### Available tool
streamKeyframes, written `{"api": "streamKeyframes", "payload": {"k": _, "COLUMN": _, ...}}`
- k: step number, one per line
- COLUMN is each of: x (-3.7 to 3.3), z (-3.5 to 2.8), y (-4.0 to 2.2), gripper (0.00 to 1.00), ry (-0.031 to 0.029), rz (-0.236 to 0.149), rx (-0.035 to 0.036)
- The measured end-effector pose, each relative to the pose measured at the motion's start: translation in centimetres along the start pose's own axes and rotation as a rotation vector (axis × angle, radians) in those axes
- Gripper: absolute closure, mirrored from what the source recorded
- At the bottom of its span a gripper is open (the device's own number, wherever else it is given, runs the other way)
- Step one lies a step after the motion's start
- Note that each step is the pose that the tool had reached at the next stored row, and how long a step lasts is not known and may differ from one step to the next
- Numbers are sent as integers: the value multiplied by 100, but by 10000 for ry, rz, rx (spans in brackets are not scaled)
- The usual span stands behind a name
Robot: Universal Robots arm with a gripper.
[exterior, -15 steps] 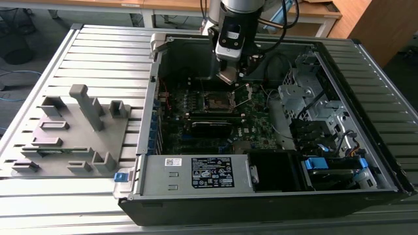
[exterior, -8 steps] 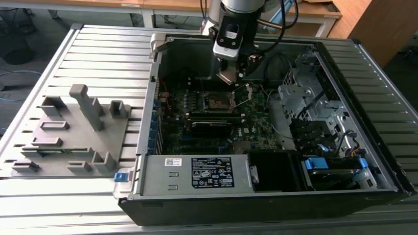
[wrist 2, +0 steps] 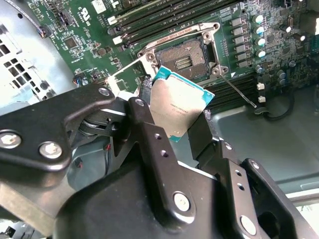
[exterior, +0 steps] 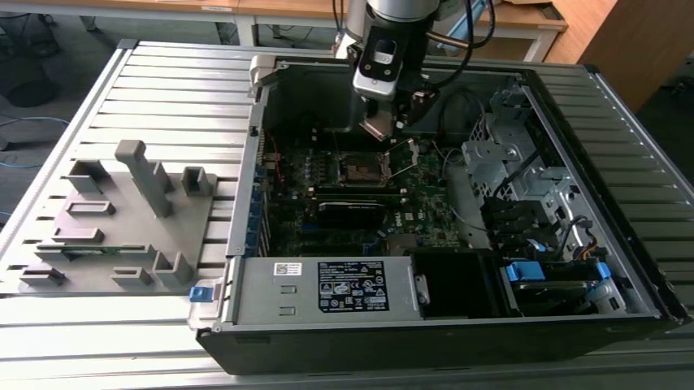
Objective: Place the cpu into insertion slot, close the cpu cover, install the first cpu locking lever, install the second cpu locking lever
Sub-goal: 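Place the cpu into insertion slot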
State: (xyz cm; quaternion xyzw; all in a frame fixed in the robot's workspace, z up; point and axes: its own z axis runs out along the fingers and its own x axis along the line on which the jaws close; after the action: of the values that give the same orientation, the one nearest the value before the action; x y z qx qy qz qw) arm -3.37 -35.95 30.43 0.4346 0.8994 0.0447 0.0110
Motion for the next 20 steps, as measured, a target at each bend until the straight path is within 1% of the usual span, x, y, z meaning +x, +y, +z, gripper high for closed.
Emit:
{"api": "streamKeyframes", "payload": {"k": 3, "x": 0, "z": 2, "y": 0, "gripper": 46, "ry": -12, "rz": 139, "rx": -3}}
{"api": "streamKeyframes", "payload": {"k": 7, "x": 0, "z": 4, "y": -1, "gripper": 46, "ry": -42, "rz": 472, "rx": -9}}
{"api": "streamKeyframes", "payload": {"k": 11, "x": 0, "z": 4, "y": 0, "gripper": 46, "ry": -50, "rz": 560, "rx": -10}}
{"api": "streamKeyframes", "payload": {"k": 20, "x": 0, "z": 5, "y": 0, "gripper": 46, "ry": -51, "rz": 568, "rx": -11}}
